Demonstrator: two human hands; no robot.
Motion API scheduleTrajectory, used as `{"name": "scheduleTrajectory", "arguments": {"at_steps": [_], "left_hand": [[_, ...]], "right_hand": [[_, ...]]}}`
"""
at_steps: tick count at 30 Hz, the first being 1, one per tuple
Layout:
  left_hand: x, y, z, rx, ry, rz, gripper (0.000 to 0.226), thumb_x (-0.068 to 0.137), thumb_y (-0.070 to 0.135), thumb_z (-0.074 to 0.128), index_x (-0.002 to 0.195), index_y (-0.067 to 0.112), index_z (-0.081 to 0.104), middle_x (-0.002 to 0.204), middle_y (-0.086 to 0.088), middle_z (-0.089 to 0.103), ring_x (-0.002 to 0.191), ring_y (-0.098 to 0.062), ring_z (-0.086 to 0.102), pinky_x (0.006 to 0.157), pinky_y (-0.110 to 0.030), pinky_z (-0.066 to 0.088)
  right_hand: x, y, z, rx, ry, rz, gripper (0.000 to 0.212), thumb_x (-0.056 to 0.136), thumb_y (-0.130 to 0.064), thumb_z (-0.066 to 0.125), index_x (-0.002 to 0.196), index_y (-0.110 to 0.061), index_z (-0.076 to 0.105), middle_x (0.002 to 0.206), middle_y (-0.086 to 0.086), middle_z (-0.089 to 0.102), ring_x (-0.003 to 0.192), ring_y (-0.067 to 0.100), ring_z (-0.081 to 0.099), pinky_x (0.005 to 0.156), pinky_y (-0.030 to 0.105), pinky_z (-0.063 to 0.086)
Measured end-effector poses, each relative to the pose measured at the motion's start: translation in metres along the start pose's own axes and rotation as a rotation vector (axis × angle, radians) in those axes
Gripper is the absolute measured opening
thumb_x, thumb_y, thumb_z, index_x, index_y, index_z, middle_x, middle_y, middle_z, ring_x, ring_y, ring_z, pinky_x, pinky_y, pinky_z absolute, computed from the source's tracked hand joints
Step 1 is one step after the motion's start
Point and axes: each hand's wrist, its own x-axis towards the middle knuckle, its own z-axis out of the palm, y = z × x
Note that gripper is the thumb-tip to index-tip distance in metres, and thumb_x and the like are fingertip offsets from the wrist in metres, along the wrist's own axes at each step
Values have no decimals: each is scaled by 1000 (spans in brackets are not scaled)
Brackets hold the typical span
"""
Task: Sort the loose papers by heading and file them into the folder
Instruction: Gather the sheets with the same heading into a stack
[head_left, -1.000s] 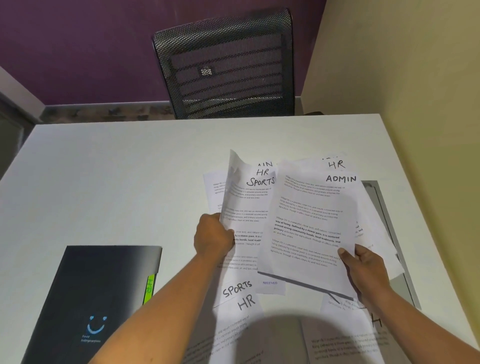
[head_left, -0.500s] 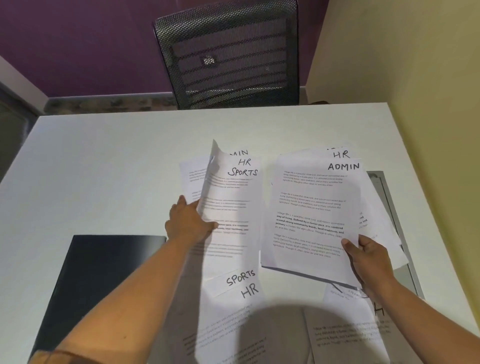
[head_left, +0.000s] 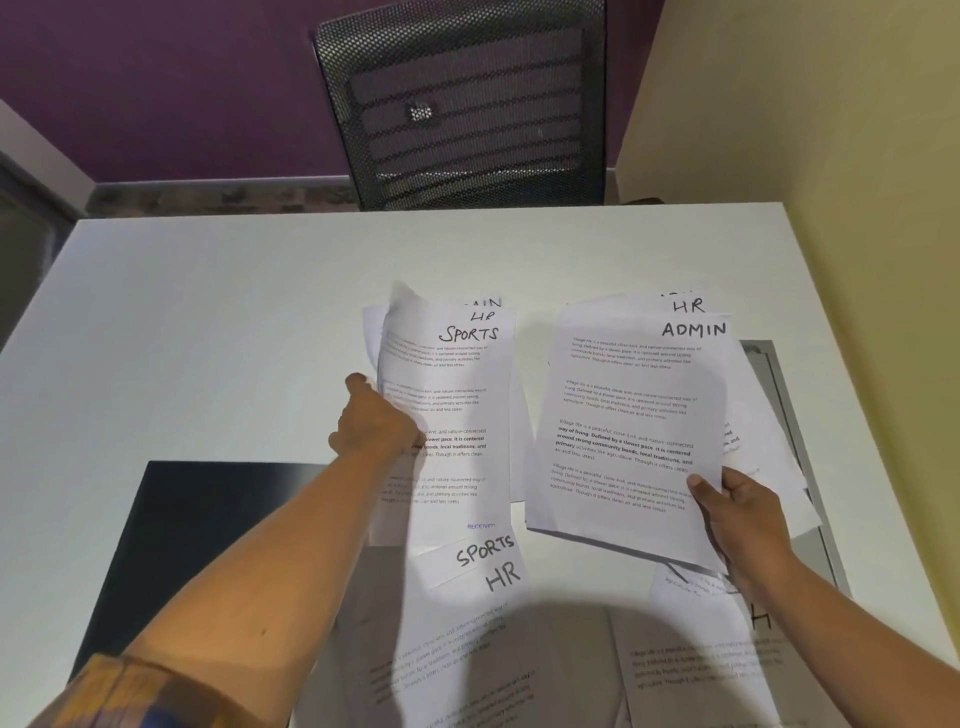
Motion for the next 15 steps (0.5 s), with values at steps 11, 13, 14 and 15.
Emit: {"name": "scheduleTrajectory", "arguments": {"at_steps": [11, 13, 14, 15], "left_hand": [[4, -11, -28, -596, -223, -105, 11, 81, -2, 70, 91, 0, 67, 87, -18, 71, 68, -28, 67, 68, -40, 61], [0, -15, -27, -590, -207, -72, 15, 77, -9, 75, 84, 0, 65, 84, -18, 71, 62, -24, 65, 55, -30, 58], [-3, -16, -27, -587, -182, -62, 19, 74, -10, 78, 79, 2, 64, 83, -17, 71, 62, -23, 66, 53, -29, 57], [-5, -17, -27, -565, -139, -51, 23, 71, -8, 82, 76, 5, 63, 82, -14, 72, 63, -24, 68, 55, -29, 57]], "right_hand": [[-5, -4, 0, -3, -4, -24, 15, 94, -12, 64, 108, -15, 70, 101, 4, 74, 91, 23, 70, 91, 36, 52], [-5, -5, 1, 0, -4, -23, 16, 94, -11, 64, 109, -13, 70, 103, 6, 74, 93, 25, 70, 90, 35, 52], [-6, -5, 1, 0, -4, -22, 17, 94, -11, 64, 110, -13, 70, 103, 6, 73, 93, 25, 70, 90, 35, 52], [-6, -6, 1, -4, -5, -24, 17, 94, -11, 64, 111, -12, 70, 103, 6, 73, 94, 26, 69, 90, 35, 51]]}}
